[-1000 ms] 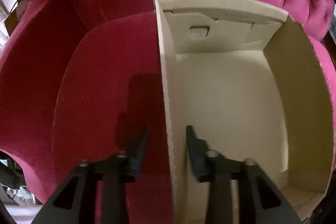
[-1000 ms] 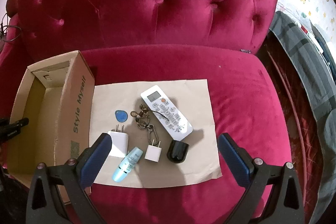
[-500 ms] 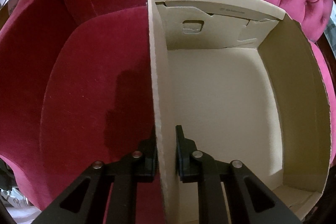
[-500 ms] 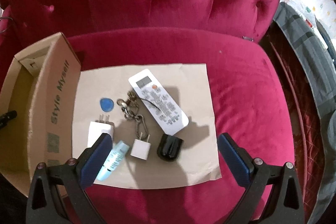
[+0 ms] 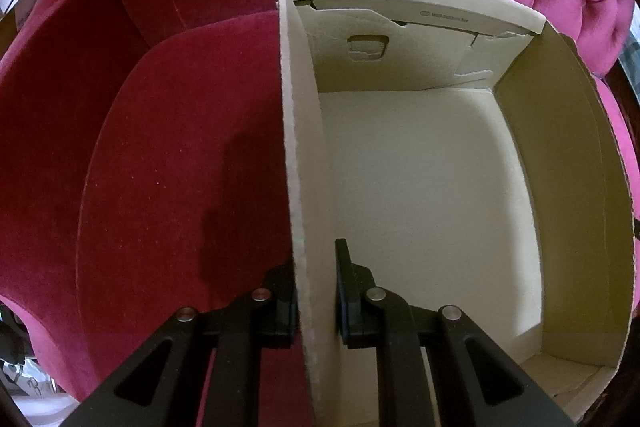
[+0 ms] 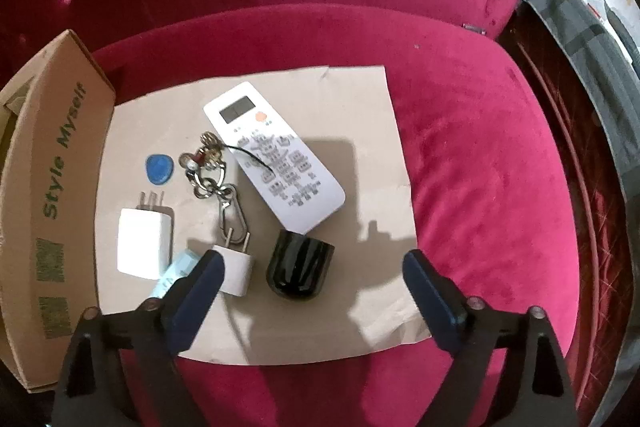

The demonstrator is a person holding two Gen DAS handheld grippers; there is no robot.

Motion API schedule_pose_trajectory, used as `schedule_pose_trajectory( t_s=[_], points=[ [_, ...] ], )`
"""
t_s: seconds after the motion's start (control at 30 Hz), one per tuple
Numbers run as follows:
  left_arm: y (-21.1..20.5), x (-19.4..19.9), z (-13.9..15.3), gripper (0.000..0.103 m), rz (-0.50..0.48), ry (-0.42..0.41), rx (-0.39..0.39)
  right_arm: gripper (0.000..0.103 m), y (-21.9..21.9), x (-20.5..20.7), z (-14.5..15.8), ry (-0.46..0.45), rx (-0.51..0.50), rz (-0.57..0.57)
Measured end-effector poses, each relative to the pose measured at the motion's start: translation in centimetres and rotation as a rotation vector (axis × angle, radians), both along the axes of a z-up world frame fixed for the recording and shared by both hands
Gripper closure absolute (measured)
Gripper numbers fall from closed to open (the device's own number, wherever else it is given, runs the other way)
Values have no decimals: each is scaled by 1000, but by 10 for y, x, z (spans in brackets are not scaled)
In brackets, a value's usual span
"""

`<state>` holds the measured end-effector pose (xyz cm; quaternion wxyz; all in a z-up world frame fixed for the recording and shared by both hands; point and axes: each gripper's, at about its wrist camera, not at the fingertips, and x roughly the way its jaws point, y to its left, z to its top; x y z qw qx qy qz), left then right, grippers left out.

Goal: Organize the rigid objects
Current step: 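Grasp the black cylindrical cap with the right gripper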

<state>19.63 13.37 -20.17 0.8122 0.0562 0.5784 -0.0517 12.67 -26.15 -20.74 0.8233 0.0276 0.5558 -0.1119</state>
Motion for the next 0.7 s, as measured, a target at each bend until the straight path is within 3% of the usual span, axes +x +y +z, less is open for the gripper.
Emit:
schedule_pose_trajectory(
  t_s=[0.4, 0.5, 0.7],
  points=[
    [3, -2, 0, 88, 2, -1, -10, 40, -17, 9, -28, 21, 80, -23],
    [3, -2, 1, 88, -1, -1, -7, 60, -18, 12, -34, 30, 107, -27],
    [3, -1, 1, 88, -1, 0, -7, 60, -17, 10, -33, 27, 108, -33]
  ],
)
